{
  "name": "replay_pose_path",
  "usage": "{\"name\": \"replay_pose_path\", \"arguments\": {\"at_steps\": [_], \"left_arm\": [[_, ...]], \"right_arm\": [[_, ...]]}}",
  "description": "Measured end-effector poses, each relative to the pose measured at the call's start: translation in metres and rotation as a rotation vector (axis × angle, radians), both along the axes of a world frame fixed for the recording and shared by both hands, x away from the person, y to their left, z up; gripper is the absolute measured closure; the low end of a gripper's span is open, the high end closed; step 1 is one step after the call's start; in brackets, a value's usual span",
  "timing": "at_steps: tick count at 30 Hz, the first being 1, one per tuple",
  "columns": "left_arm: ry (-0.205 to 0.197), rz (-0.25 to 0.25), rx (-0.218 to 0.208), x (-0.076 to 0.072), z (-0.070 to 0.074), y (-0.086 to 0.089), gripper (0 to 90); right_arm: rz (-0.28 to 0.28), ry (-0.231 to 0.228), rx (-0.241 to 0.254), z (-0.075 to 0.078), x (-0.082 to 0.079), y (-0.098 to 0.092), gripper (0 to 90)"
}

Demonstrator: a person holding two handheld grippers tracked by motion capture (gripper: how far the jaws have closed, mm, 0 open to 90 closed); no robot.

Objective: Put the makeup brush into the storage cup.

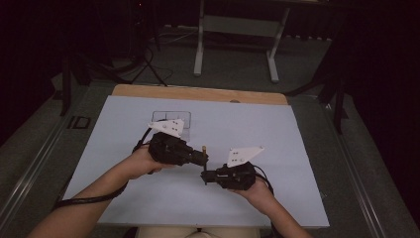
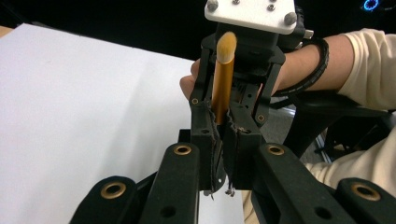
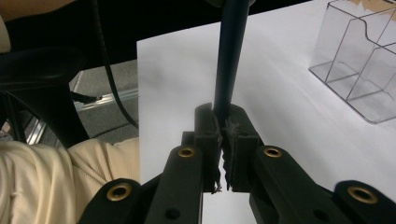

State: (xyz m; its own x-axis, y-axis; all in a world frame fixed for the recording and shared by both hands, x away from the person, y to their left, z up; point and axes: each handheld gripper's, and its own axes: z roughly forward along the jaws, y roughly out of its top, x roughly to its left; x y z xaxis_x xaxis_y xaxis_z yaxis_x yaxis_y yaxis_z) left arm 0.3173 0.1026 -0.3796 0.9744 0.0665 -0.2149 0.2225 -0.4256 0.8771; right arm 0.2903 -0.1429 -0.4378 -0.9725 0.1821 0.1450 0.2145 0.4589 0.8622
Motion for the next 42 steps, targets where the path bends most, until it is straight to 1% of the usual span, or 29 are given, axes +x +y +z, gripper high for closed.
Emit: {"name": "replay_pose_path", "arguments": {"at_steps": [2,3,4,5,8,10,11,14,15,17,18,19,20,21,22,23,24,25,26,27,29,30,35,39,40,42], "left_arm": [[-0.004,0.004,-0.004,-0.001,-0.001,0.0,84.0],[-0.005,0.009,-0.014,-0.002,-0.002,0.0,83.9],[-0.013,0.017,-0.029,-0.004,-0.002,0.001,82.8],[-0.012,0.024,-0.051,-0.006,-0.003,0.002,82.8],[-0.048,0.075,-0.106,-0.013,-0.006,0.003,59.4],[-0.041,0.099,-0.164,-0.016,-0.011,0.003,57.8],[-0.054,0.114,-0.181,-0.018,-0.013,0.003,57.4],[-0.082,0.148,-0.242,-0.023,-0.02,0.002,58.5],[-0.094,0.15,-0.252,-0.024,-0.021,0.001,62.7],[-0.081,0.155,-0.26,-0.025,-0.023,-0.001,63.3],[-0.072,0.157,-0.272,-0.025,-0.025,-0.002,65.7],[-0.071,0.163,-0.279,-0.025,-0.026,-0.003,66.0],[-0.067,0.158,-0.287,-0.025,-0.026,-0.003,69.6],[-0.066,0.16,-0.296,-0.025,-0.027,-0.003,70.6],[-0.061,0.161,-0.304,-0.024,-0.028,-0.004,74.2],[-0.061,0.163,-0.313,-0.024,-0.028,-0.004,74.2],[-0.057,0.163,-0.324,-0.023,-0.028,-0.004,76.5],[-0.046,0.166,-0.335,-0.023,-0.028,-0.004,76.8],[-0.047,0.176,-0.345,-0.022,-0.028,-0.004,78.4],[-0.04,0.175,-0.357,-0.022,-0.028,-0.005,79.8],[-0.039,0.177,-0.359,-0.021,-0.027,-0.005,80.0],[-0.036,0.173,-0.362,-0.021,-0.027,-0.005,81.6],[-0.036,0.168,-0.343,-0.02,-0.025,-0.006,83.1],[-0.045,0.153,-0.321,-0.02,-0.023,-0.007,84.3],[-0.055,0.15,-0.316,-0.02,-0.023,-0.008,84.5],[-0.064,0.152,-0.318,-0.019,-0.024,-0.008,84.5]], "right_arm": [[0.007,-0.004,-0.003,-0.001,-0.001,0.0,85.4],[0.003,-0.006,0.001,-0.001,-0.001,-0.001,85.5],[0.004,-0.004,0.016,-0.001,-0.001,-0.003,85.5],[0.004,-0.004,0.016,-0.001,-0.001,-0.003,85.5],[-0.005,-0.015,0.035,0.002,-0.002,-0.006,85.5],[-0.002,-0.021,0.033,0.002,-0.003,-0.007,85.5],[0.0,-0.02,0.036,0.003,-0.003,-0.007,85.5],[0.005,-0.018,0.032,0.003,-0.004,-0.007,85.5],[0.006,-0.016,0.034,0.003,-0.004,-0.007,85.5],[0.008,-0.014,0.034,0.002,-0.004,-0.006,85.5],[0.009,-0.014,0.035,0.002,-0.004,-0.006,85.5],[0.011,-0.015,0.037,0.002,-0.004,-0.006,85.5],[0.011,-0.015,0.039,0.002,-0.004,-0.006,85.5],[0.01,-0.017,0.045,0.002,-0.004,-0.006,85.5],[0.008,-0.016,0.045,0.001,-0.003,-0.006,85.5],[0.008,-0.016,0.045,0.001,-0.003,-0.006,85.5],[0.007,-0.014,0.048,0.001,-0.003,-0.006,85.5],[0.005,-0.013,0.046,0.001,-0.003,-0.006,85.5],[0.002,-0.012,0.046,0.0,-0.003,-0.006,85.5],[0.003,-0.01,0.047,0.0,-0.003,-0.006,85.5],[0.001,-0.011,0.046,-0.001,-0.003,-0.006,85.5],[0.0,-0.011,0.046,-0.001,-0.002,-0.006,85.5],[0.002,-0.011,0.047,-0.001,-0.002,-0.006,85.5],[0.004,-0.01,0.041,-0.001,-0.002,-0.005,85.5],[0.005,-0.009,0.042,-0.002,-0.002,-0.005,85.5],[0.001,-0.009,0.041,-0.003,-0.003,-0.005,85.4]]}}
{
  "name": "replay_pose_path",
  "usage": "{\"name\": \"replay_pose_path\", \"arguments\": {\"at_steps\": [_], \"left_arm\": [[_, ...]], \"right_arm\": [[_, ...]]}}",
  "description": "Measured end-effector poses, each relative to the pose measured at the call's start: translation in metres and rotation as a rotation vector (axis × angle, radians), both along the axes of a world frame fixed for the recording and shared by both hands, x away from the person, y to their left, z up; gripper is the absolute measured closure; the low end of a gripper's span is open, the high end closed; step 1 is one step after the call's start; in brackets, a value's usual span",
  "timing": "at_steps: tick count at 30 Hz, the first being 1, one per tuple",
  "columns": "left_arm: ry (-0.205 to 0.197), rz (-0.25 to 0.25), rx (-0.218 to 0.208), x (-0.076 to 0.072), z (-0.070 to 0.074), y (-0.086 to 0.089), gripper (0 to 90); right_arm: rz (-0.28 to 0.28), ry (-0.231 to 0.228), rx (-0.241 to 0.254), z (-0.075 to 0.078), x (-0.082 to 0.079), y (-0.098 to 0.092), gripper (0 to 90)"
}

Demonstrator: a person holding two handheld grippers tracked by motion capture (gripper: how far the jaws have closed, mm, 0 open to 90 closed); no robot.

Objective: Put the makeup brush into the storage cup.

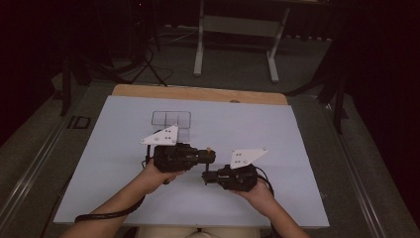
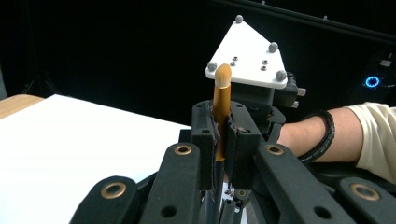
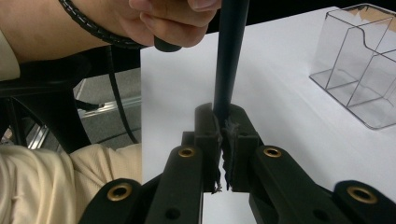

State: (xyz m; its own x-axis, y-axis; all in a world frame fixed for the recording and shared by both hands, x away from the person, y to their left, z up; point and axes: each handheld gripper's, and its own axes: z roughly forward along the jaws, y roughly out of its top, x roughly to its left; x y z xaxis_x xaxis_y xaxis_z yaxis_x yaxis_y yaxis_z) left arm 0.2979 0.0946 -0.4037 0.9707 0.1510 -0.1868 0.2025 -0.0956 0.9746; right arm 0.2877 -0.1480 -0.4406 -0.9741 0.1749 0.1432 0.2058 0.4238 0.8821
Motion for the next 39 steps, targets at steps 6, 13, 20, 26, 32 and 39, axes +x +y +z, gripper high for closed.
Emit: {"name": "replay_pose_path", "arguments": {"at_steps": [6,13,20,26,32,39], "left_arm": [[0.0,0.007,-0.002,0.002,0.0,0.001,84.6],[-0.019,0.037,0.018,0.001,0.007,0.006,84.8],[-0.012,0.077,0.009,0.002,0.011,0.017,84.8],[-0.029,0.113,0.016,0.004,0.018,0.026,84.8],[-0.048,0.156,0.013,0.006,0.027,0.035,84.8],[-0.078,0.227,0.007,0.011,0.039,0.049,84.7]], "right_arm": [[-0.013,-0.001,0.001,0.0,0.001,0.0,85.0],[-0.065,-0.017,0.037,0.002,0.004,-0.006,62.6],[-0.087,-0.003,0.065,0.006,0.006,-0.011,50.6],[-0.122,-0.033,0.072,0.01,0.006,-0.016,42.9],[-0.18,-0.06,0.096,0.016,0.006,-0.026,28.2],[-0.227,-0.057,0.113,0.019,0.006,-0.04,15.0]]}}
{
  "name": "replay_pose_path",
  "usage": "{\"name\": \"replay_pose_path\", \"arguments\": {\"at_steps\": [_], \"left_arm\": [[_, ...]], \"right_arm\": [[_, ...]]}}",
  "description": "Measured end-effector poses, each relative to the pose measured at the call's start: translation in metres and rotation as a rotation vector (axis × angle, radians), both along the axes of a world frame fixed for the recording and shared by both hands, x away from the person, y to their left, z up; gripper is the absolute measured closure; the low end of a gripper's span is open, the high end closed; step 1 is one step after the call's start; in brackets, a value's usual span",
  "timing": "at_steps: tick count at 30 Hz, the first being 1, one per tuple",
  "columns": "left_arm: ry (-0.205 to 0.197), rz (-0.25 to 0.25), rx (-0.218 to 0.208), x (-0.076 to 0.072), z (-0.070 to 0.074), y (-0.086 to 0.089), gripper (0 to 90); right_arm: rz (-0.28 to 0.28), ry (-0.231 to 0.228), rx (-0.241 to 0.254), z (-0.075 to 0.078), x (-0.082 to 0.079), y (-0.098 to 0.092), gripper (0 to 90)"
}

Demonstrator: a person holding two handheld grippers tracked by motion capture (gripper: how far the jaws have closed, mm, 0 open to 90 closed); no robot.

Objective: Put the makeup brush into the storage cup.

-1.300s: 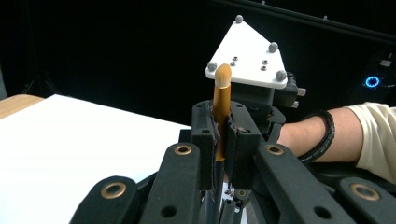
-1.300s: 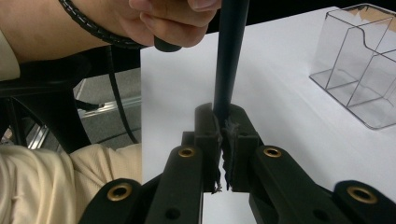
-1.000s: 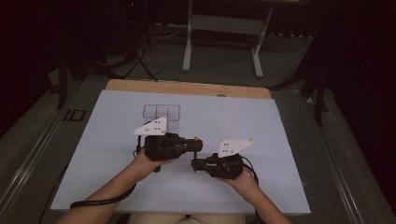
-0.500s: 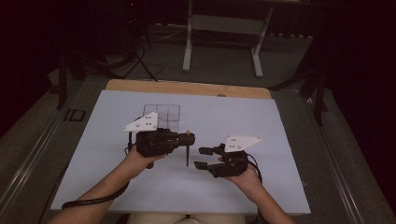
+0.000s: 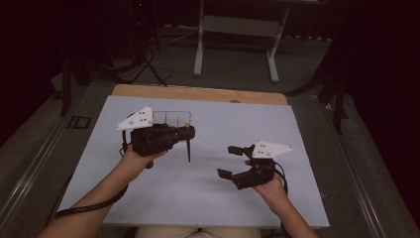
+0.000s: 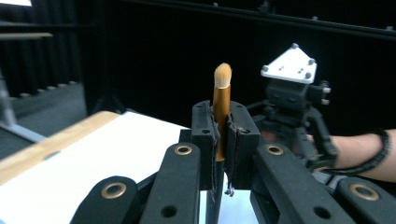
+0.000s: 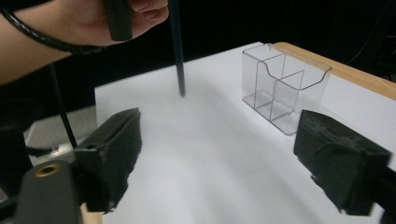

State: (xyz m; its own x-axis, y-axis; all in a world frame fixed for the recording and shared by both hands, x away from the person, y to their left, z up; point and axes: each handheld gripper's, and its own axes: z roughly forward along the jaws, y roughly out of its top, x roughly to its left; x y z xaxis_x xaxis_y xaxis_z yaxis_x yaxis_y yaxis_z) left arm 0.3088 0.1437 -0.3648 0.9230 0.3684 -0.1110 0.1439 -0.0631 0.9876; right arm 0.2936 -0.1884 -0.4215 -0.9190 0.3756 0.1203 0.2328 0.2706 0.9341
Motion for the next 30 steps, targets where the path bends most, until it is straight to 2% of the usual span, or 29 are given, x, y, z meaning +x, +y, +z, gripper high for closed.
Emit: {"name": "replay_pose_path", "arguments": {"at_steps": [4,8,14,22,30], "left_arm": [[-0.011,0.044,0.0,0.004,0.005,0.008,84.7],[-0.015,0.079,0.002,0.008,0.007,0.017,84.7],[-0.021,0.131,-0.002,0.014,0.011,0.03,84.7],[-0.042,0.193,-0.008,0.022,0.02,0.046,84.7],[-0.061,0.234,-0.013,0.032,0.029,0.053,84.7]], "right_arm": [[-0.029,-0.021,-0.002,0.002,-0.002,-0.009,14.1],[-0.079,-0.045,0.036,0.003,-0.004,-0.02,14.2],[-0.138,-0.07,0.058,0.004,-0.007,-0.03,14.2],[-0.153,-0.076,0.068,0.0,-0.01,-0.037,14.3],[-0.16,-0.078,0.068,-0.004,-0.01,-0.039,14.3]]}}
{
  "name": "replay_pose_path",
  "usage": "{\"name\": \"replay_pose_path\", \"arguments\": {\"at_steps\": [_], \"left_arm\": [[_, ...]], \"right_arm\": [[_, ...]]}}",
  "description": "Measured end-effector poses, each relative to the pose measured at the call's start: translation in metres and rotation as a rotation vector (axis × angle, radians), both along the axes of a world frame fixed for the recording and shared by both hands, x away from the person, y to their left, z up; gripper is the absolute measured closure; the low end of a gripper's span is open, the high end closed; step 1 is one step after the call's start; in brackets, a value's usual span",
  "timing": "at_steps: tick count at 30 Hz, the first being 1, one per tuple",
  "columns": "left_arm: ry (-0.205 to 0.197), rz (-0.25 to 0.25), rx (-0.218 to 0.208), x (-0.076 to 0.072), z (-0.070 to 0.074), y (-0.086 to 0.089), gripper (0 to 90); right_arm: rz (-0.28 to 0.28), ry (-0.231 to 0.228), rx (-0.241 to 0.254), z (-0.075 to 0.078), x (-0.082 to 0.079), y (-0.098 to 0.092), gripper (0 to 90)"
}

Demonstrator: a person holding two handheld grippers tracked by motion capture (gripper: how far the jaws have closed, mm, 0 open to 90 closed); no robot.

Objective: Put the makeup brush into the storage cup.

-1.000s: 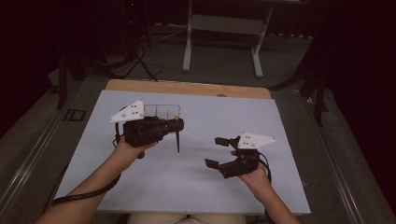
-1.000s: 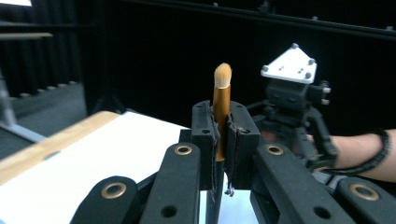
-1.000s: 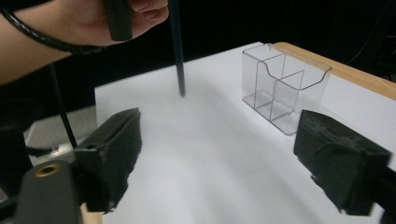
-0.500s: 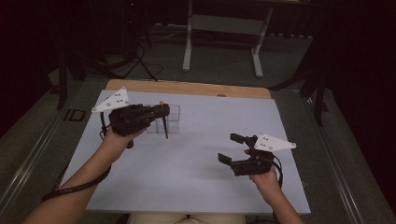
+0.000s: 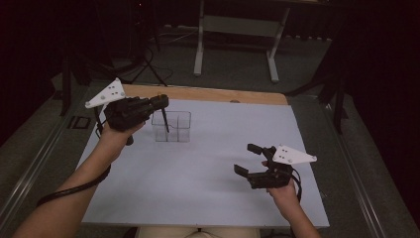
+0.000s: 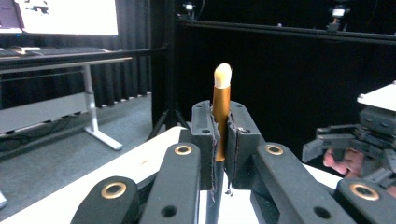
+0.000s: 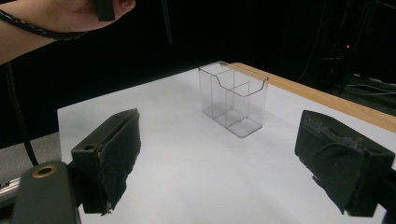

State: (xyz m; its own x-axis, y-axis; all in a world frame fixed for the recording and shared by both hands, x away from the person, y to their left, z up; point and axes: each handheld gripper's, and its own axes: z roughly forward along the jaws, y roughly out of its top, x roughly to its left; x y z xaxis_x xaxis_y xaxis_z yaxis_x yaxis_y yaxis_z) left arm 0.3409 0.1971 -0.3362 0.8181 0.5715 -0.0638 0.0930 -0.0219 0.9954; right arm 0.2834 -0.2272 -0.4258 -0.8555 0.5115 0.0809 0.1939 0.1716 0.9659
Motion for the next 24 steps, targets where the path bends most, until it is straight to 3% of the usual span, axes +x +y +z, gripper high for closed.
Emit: {"name": "replay_pose_path", "arguments": {"at_steps": [24], "left_arm": [[-0.043,0.108,-0.02,0.038,0.011,0.011,84.6]], "right_arm": [[-0.02,-0.008,-0.001,-0.003,0.002,-0.006,14.3]]}}
